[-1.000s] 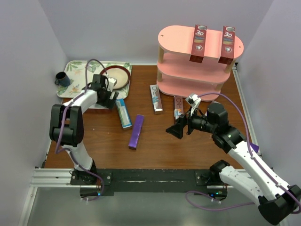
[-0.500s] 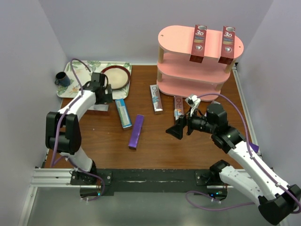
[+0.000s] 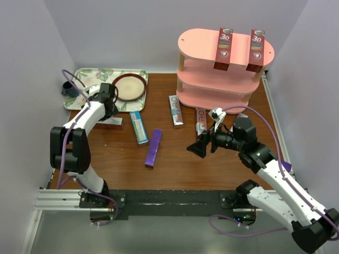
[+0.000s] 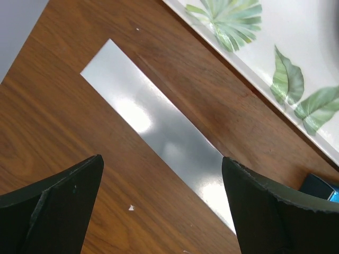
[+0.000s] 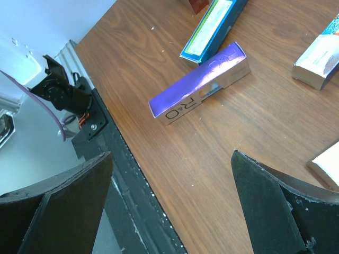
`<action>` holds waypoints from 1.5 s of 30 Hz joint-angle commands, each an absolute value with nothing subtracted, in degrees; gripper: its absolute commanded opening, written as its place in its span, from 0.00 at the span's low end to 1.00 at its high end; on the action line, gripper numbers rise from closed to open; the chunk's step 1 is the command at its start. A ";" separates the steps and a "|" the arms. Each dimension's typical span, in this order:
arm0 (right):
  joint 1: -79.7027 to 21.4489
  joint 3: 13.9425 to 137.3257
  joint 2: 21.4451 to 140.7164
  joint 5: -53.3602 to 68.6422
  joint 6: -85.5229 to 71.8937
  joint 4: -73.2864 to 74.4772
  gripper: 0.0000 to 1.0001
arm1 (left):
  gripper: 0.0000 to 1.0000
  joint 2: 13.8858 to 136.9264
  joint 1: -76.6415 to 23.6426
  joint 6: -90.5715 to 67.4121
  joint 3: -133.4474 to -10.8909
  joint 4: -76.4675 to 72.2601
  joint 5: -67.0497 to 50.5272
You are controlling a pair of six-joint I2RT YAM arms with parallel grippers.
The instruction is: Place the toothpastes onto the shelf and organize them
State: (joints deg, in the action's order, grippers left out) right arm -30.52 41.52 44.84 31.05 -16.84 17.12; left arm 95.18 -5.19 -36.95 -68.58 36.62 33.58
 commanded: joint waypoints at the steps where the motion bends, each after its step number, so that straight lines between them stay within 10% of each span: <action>1: -31.02 41.22 43.95 31.29 -15.65 16.35 0.98 | 1.00 95.97 -3.87 -40.60 -68.99 34.28 36.04; 13: -31.11 40.87 44.03 31.64 -15.56 16.26 0.98 | 0.97 99.84 -1.23 -42.98 -67.41 30.24 32.79; 32: -31.11 40.96 44.65 31.99 -15.56 15.91 0.98 | 0.45 96.25 -1.49 -34.47 -61.97 27.52 25.85; 45: -31.38 42.54 46.76 34.10 -16.26 15.82 0.98 | 0.35 85.97 -19.59 -8.18 -65.39 31.99 8.55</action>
